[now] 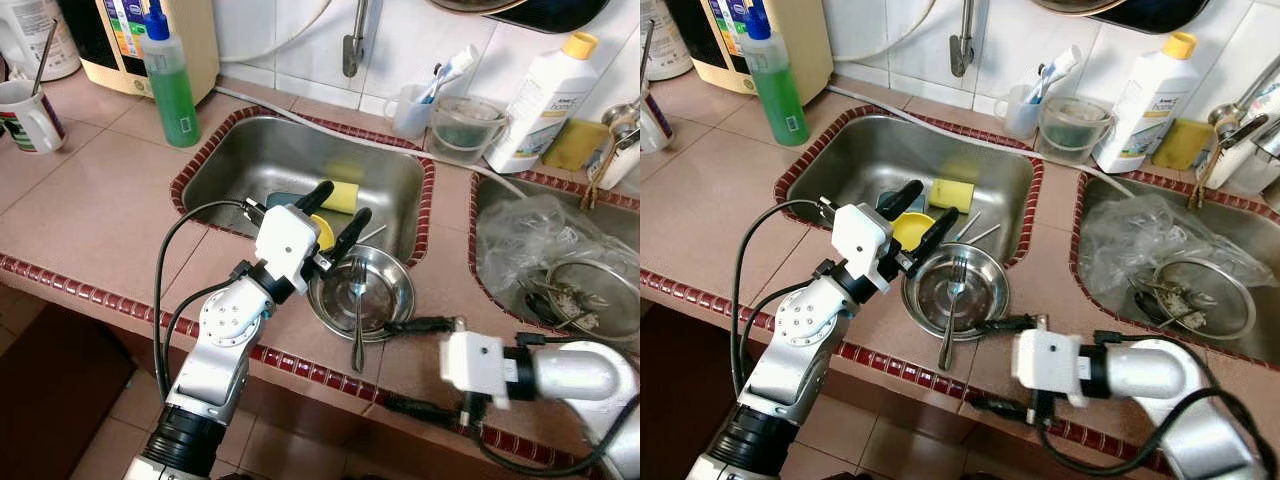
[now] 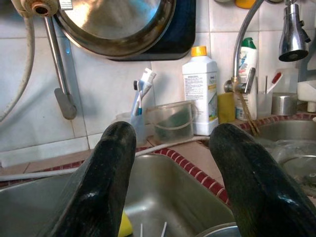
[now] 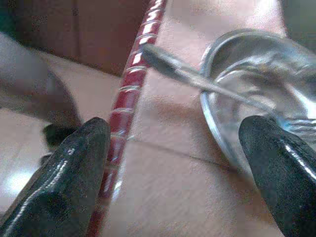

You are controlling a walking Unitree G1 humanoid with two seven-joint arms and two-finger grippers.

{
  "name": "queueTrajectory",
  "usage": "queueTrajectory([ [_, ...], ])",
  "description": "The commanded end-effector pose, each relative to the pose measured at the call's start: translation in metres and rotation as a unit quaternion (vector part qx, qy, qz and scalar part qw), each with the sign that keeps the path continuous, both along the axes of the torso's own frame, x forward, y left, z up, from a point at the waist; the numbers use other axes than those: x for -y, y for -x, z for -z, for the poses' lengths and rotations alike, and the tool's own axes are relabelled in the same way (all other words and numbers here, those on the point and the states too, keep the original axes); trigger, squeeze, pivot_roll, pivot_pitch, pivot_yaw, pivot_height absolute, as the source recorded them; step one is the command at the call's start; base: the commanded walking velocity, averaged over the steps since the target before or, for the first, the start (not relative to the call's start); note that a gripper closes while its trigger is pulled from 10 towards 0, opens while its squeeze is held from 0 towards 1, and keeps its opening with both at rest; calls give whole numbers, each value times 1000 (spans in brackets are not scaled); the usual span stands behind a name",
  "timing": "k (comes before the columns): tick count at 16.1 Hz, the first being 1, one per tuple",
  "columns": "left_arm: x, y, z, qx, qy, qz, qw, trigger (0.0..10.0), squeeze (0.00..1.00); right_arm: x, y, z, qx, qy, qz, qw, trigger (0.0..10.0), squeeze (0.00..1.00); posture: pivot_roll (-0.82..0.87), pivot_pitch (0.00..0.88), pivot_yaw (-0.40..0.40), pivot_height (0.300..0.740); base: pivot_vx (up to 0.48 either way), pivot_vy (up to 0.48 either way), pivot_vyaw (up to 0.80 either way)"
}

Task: Kitchen organization

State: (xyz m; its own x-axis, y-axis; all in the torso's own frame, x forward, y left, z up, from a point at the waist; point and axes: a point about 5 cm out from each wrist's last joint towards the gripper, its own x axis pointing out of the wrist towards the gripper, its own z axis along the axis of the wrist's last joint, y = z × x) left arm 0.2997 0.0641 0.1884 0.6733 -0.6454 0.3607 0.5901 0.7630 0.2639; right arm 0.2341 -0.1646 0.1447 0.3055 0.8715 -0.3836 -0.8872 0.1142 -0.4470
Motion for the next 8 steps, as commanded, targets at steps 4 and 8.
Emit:
queueTrajectory([
  [4,3,3,0,2,-1,5,1000,10000,0,-11,-6,6,64,-23,15,998,10000,0,-128,131,-87,740,0,0,0],
  [8,3,3,0,1,-2,7,1000,10000,0,-18,-10,10,91,-48,37,994,3686,0,-129,139,-81,740,0,0,0],
])
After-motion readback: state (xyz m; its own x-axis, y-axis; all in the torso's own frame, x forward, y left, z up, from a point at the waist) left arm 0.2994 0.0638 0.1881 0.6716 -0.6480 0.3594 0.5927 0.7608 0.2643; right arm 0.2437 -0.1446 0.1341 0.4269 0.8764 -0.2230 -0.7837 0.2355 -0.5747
